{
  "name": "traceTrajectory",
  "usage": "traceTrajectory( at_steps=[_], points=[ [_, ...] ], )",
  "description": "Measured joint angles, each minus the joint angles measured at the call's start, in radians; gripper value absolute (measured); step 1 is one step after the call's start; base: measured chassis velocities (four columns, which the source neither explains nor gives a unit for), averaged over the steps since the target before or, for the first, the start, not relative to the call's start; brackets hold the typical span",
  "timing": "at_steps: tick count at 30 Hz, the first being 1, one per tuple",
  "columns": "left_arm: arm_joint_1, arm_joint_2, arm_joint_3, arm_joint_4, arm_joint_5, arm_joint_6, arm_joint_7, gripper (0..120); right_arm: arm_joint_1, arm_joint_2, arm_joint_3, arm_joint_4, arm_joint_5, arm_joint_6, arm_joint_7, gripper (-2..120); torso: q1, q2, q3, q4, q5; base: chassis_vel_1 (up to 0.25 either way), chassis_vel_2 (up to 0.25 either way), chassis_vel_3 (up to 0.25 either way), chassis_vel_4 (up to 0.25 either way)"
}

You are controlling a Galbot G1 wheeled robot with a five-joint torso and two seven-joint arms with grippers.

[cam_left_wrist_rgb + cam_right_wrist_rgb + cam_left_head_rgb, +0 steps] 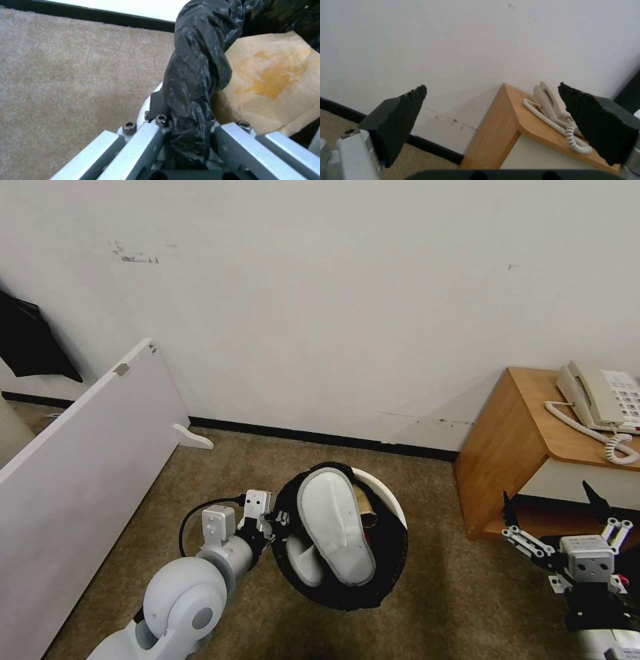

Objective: Pick up the trash bin, then pick up the garbage from the floor and place it into the trash bin.

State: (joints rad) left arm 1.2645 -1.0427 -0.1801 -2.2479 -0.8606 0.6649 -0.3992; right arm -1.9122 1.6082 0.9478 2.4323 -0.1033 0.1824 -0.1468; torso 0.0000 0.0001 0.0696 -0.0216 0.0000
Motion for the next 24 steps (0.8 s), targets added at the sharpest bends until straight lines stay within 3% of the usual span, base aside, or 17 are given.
traceTrajectory(
  at_steps=[24],
  points=[
    [-0.010,-0.010,0.007,0.030,0.009,-0.019,0.003,1,0.014,0.000,0.000,-0.028,0.006,-0.002,0.000,100,0.000,0.000,0.000,-0.0001,-0.0001,0.000,0.000,0.000,0.000]
  ],
)
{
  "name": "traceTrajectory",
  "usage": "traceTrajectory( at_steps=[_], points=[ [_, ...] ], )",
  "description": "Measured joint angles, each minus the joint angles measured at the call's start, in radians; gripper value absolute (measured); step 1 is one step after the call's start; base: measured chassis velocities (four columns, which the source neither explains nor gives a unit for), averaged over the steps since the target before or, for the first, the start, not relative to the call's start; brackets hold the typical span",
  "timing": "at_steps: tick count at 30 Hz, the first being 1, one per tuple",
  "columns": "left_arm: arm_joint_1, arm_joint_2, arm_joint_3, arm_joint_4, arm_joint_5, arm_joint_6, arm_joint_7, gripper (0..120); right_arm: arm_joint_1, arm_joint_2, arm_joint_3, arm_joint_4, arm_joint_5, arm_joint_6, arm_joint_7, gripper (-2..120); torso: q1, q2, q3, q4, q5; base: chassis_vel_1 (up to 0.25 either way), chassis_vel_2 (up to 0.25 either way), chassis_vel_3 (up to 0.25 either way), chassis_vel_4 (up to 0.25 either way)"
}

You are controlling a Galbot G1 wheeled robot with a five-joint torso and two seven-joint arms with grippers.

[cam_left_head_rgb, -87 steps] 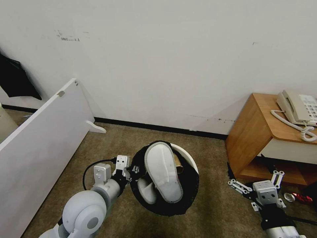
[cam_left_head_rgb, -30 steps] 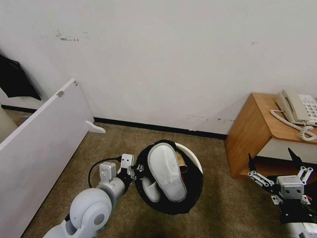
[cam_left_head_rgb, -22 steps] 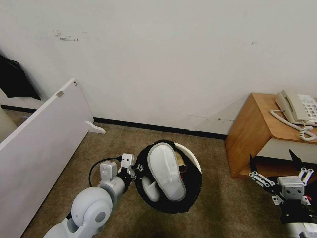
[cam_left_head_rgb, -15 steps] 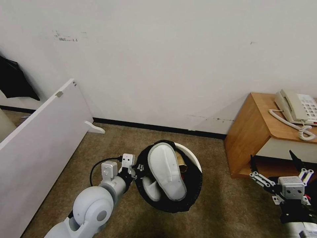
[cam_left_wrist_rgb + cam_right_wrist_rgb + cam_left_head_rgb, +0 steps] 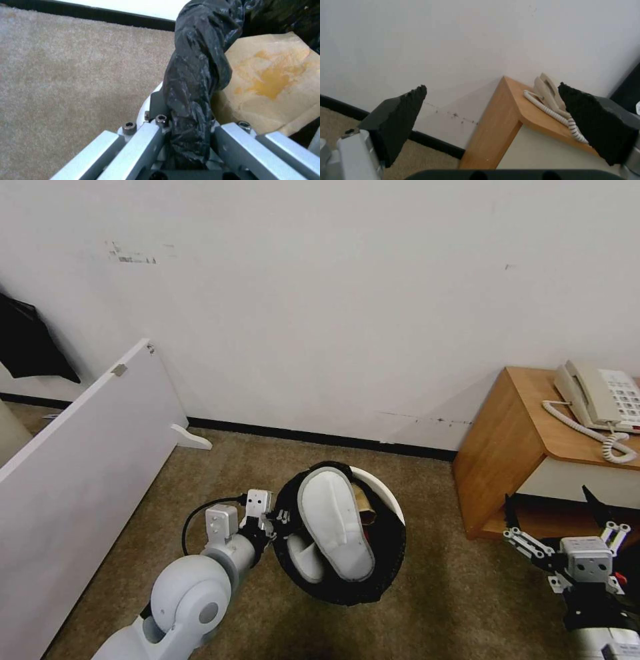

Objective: Pick up the trash bin, then pick up the garbage from the floor and place it into the trash bin.

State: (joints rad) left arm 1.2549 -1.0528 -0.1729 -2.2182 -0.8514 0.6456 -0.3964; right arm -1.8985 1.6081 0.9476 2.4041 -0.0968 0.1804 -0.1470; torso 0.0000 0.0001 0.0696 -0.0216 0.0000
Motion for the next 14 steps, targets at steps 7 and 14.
traceTrajectory(
  at_steps=[7,14],
  points=[
    [0.003,-0.001,0.002,0.009,0.034,0.002,0.015,1,0.004,0.000,-0.004,-0.007,-0.001,0.000,-0.001,100,0.000,0.000,0.000,0.0001,0.0000,0.000,0.000,0.000,0.000],
    [0.003,-0.003,0.005,0.010,0.037,0.003,0.016,1,0.005,0.000,-0.004,-0.008,0.000,0.001,-0.001,100,0.000,0.000,0.000,0.0001,0.0000,-0.014,-0.016,-0.017,-0.025]
  ],
)
